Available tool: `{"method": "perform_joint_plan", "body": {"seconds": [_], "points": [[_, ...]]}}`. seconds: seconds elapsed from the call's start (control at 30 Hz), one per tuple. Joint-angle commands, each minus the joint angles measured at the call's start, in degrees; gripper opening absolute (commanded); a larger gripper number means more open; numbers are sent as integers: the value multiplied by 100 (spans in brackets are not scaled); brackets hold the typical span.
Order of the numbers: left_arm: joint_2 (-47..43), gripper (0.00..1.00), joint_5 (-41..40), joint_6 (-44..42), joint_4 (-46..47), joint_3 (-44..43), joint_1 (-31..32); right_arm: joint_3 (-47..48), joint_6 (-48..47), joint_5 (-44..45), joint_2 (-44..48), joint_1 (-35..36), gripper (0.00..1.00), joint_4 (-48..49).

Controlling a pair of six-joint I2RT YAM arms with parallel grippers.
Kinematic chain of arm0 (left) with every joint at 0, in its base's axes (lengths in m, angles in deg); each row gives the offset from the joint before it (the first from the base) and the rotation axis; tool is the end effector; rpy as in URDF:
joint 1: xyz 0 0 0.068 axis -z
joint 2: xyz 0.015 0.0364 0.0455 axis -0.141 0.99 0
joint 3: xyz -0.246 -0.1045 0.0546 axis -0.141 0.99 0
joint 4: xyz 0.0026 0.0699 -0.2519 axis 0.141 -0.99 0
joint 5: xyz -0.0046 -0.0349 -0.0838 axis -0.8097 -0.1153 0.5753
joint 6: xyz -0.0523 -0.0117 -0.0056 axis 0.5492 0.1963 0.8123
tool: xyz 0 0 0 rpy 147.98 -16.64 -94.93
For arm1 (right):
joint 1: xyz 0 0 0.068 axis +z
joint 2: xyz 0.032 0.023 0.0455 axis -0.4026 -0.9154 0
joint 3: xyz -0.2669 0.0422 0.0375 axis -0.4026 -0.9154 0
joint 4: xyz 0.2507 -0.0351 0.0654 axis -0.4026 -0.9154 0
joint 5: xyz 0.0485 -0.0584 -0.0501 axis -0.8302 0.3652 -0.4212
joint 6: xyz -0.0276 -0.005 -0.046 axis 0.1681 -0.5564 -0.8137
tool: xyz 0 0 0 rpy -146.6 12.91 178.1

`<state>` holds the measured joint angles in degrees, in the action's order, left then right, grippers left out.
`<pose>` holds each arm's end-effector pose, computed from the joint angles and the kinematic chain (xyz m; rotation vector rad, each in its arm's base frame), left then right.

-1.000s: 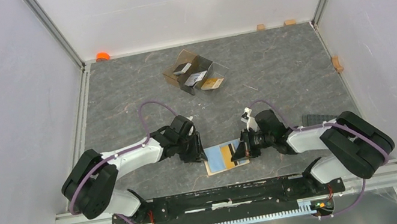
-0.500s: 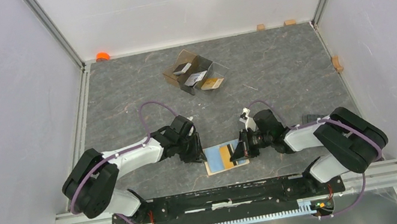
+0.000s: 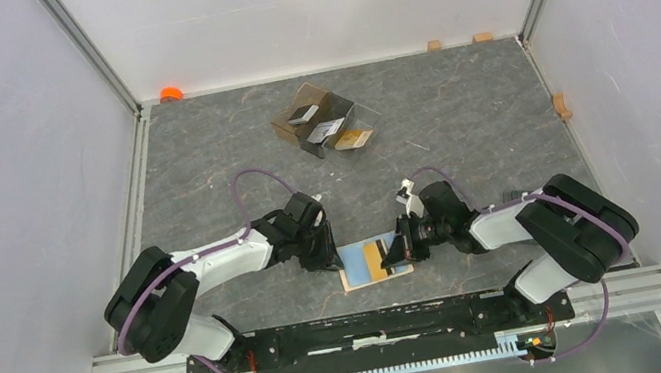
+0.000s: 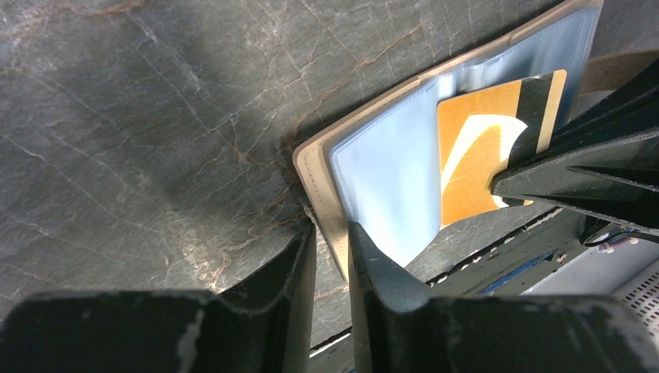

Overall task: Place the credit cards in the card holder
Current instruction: Insert the credit card into the card holder.

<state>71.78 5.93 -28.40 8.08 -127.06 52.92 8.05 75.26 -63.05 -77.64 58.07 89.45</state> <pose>0.1766 -0.1864 0.1469 0.1582 2.8402 -0.7195 0.1690 0.1412 0.0985 0.0343 2.6703 1.3874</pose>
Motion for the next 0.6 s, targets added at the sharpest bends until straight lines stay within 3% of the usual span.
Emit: {"method": "perform_joint_plan", "body": {"seconds": [0.0, 0.57], "points": [[104, 28, 27, -179, 10, 39, 27, 108, -132, 636, -215, -16, 0, -226], [208, 21, -38, -211, -6, 54, 27, 327, -158, 937, -322, -40, 0, -392]]}}
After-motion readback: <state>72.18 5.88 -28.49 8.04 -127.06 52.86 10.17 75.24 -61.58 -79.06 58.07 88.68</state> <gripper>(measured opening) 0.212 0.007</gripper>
